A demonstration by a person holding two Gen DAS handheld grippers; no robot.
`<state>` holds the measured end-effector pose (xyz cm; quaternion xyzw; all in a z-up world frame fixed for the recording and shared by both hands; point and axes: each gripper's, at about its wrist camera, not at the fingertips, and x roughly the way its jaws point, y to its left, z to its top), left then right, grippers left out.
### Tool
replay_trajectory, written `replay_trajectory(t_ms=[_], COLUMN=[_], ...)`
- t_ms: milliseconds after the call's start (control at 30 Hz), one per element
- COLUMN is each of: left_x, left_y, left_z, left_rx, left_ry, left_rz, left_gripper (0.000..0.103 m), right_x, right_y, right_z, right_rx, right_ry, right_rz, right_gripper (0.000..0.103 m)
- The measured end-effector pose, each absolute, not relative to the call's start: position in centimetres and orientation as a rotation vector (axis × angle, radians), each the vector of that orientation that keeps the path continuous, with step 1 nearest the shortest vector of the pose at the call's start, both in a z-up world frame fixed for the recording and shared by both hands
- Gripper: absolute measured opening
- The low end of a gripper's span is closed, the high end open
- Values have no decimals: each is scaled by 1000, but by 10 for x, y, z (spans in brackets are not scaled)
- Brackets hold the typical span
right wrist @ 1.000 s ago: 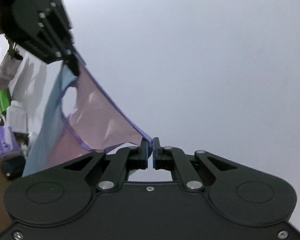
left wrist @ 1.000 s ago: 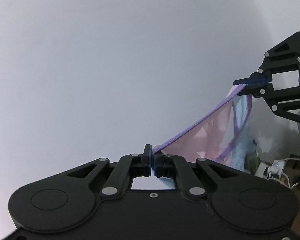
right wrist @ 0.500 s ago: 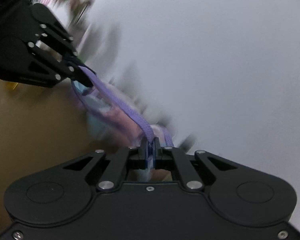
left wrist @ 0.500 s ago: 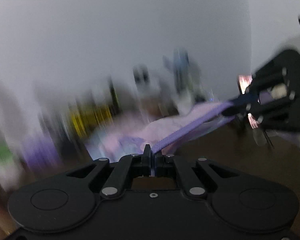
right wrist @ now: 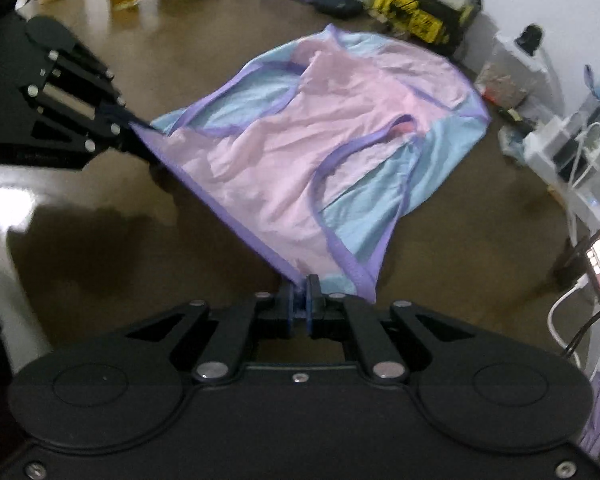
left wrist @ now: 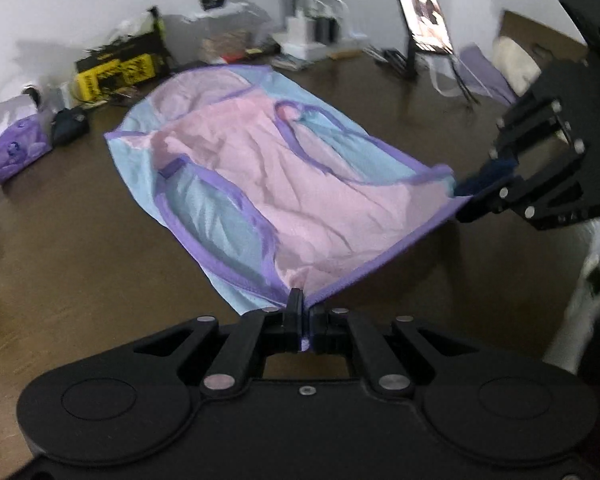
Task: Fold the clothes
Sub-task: 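Lower the spread garment flat onto the table and open both grippers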
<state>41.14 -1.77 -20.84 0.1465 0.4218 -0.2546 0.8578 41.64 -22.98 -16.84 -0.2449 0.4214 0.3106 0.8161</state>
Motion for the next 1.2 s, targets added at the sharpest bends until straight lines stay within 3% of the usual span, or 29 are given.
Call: replay_trajectory(t_ms=[33,133,167,367,500,600,667,700,900,967,1100,1133,1200], left_x=[408,390,389,415,458,473,478,477,467,474,495,500,506], left_y=[-17,-7,-1,26,-1,-3,2,2,25,27,11,6,-3], left_z=[-207,-201,-197,-166,-172,-182,-188,-192,-187,-182,-187,-189,-198], left_rx=[314,301,276,33,119,104,68,80,44,68,247,287,352], left_ry=[900,951,961,938,948,983,1029,1042,1067,1057,1059,1060,1082], left_rz=[-540,-521,-510,-547,-612,-622,-650,-657,-721,-762,-900,-931,-1028], left_gripper=[9,38,44,44,44,44,44,44,44,44,43,40,23], right_x=[434,441,440,446,474,496,493,489,486,488,504,506,513], right_y=[-230,-240,-244,-274,-247,-236,-238,-243,-265,-257,-219,-212,-195], right_z=[-170,-159,-154,-136,-144,-159,-164,-165,-171,-160,-146,-147,-159], right_rx=[-521,-481,-470,-317,-319,-288,-282,-284,-194,-201,-221,-231,-276], right_ry=[903,924,918,913,890,939,976,972,1016,973,904,907,936], right_rz=[668,712,727,738,746,780,788,780,686,726,863,882,923], right_gripper=[30,73,76,75,67,47,9,4,8,24,26,26,27])
